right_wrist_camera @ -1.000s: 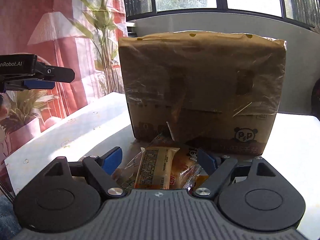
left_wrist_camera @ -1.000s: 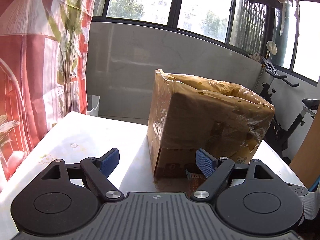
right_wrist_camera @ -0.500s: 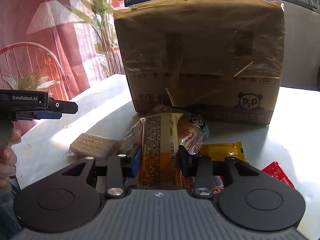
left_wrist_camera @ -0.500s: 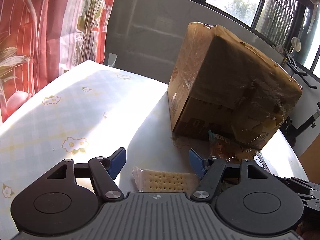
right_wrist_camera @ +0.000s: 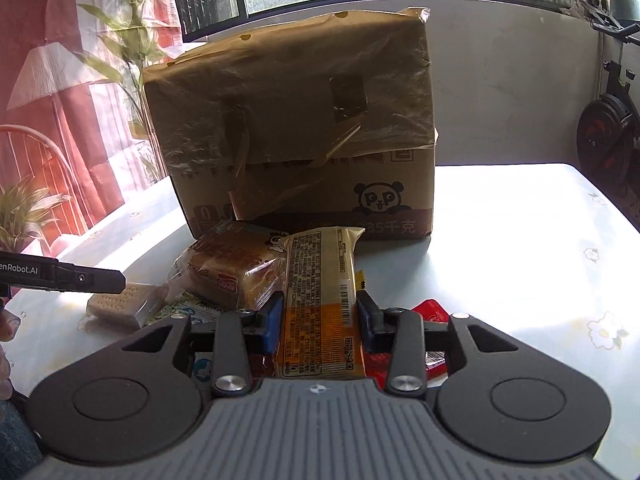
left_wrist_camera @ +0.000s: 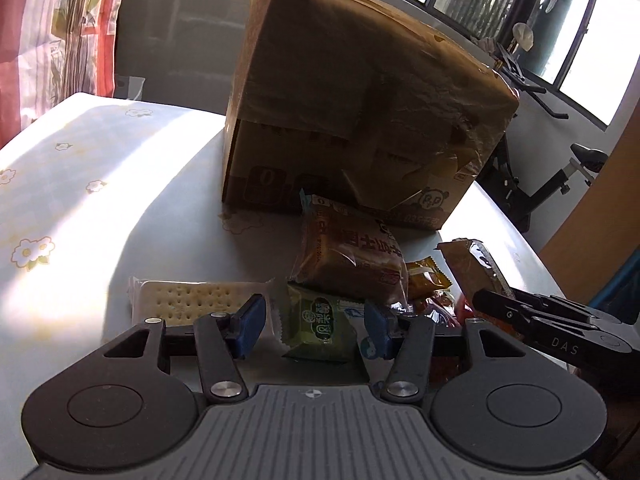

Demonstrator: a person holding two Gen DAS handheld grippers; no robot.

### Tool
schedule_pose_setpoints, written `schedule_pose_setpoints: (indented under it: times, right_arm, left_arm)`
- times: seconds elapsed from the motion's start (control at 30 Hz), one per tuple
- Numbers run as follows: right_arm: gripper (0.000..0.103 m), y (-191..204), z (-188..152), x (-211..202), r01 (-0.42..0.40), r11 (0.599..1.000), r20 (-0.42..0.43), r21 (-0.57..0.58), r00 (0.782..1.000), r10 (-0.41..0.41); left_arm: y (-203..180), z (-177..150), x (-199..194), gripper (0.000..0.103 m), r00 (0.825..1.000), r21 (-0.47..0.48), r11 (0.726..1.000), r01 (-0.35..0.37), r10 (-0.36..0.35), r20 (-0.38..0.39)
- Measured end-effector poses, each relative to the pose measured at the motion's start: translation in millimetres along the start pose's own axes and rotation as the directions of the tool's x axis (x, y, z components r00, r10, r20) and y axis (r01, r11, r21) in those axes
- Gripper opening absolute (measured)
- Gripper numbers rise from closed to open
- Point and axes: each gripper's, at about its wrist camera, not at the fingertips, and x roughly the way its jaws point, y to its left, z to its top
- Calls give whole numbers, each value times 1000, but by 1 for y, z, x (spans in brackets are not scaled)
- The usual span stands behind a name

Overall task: Organize snacks
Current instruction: 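Grasp the long orange-labelled pastry pack with the right gripper while the left grasps the blue-white packet, then carry both packets over the box and open both grippers to drop them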

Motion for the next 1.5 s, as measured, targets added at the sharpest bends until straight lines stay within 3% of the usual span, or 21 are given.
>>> schedule_pose_setpoints:
  times: [0.2, 0.5, 0.67, 0.93, 1.1, 1.3, 1.5]
  right_arm:
    - [39, -6, -2, -8, -1, 1000, 19, -31, 1000, 2]
    - [39, -25, -6, -17, 2, 1000, 39, 31, 999, -3]
    - [39, -28, -4, -21, -2, 999, 53, 43, 999, 0]
    - [39, -30, 4, -31, -12, 999, 99, 50, 995, 7]
    - [39, -31, 26, -37, -37, 998, 147, 59, 989, 28]
    - [39, -27, 80, -46, -74, 997, 253, 15, 965, 68]
    - [39, -29, 147, -37, -95, 995, 351, -44, 931, 104]
  left_arm:
    - [-37, -11, 23, 56, 997, 35, 998, 47, -45, -65]
    - [-61, -29, 52, 57, 994, 121, 992, -21, 34, -106]
    - [-51, -29, 55, 47, 993, 74, 997, -24, 32, -110]
    - [-51, -10, 15, 46, 1000, 90, 996, 1, -2, 12]
    - [-56, 17, -14, 46, 992, 129, 992, 0, -16, 126]
    - [-60, 73, -33, 46, 973, 144, 990, -4, -30, 230]
    - [-70, 136, -28, 46, 950, 171, 985, -2, -52, 309]
